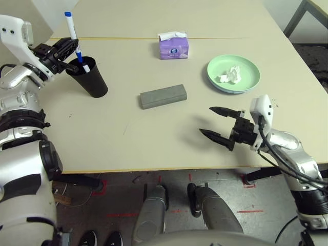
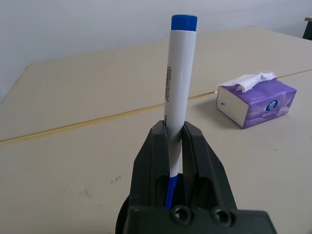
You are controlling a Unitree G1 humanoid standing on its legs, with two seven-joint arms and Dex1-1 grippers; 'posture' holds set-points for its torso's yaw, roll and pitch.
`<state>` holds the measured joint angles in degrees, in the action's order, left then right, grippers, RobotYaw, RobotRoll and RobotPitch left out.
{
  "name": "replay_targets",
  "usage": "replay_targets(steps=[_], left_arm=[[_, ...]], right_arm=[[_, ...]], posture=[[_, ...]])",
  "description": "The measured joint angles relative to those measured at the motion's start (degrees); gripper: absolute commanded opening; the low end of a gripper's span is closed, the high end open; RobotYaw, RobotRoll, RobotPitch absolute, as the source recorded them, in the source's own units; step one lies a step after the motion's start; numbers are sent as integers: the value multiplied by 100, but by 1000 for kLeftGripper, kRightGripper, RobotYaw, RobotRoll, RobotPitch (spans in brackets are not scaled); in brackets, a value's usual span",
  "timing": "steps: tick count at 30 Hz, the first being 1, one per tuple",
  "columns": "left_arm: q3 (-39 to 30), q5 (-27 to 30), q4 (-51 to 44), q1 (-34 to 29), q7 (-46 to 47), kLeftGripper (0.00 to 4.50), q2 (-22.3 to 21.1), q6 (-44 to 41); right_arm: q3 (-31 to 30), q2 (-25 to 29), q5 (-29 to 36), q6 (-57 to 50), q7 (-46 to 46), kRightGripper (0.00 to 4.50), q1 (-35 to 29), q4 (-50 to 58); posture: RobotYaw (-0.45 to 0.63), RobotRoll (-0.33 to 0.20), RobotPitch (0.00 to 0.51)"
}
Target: Organize and tidy the items on the table.
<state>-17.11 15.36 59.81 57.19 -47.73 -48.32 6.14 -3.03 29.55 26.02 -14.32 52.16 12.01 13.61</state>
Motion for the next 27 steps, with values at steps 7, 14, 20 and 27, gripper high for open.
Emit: replay_targets(steps=[7,14,20,27], left_arm=[[-3,8,30,0,2,2307,0,13],[-12,17,30,0,-27,4471,-12,12],[-47,46,29,0,-164,4471,-64,-61],[-258,353,-243,-49,-721,4471,-403,-606]], right_arm=[[7,24,1,-44,-3,4500,0,1],[7,24,1,-48,10,4500,40,-3],[7,22,2,-47,27,4500,75,-26],[192,-141,430,-195,21,4500,183,37]], posture=[[-61,0,223],[-61,0,222],[-62,0,224],[-61,0,232]])
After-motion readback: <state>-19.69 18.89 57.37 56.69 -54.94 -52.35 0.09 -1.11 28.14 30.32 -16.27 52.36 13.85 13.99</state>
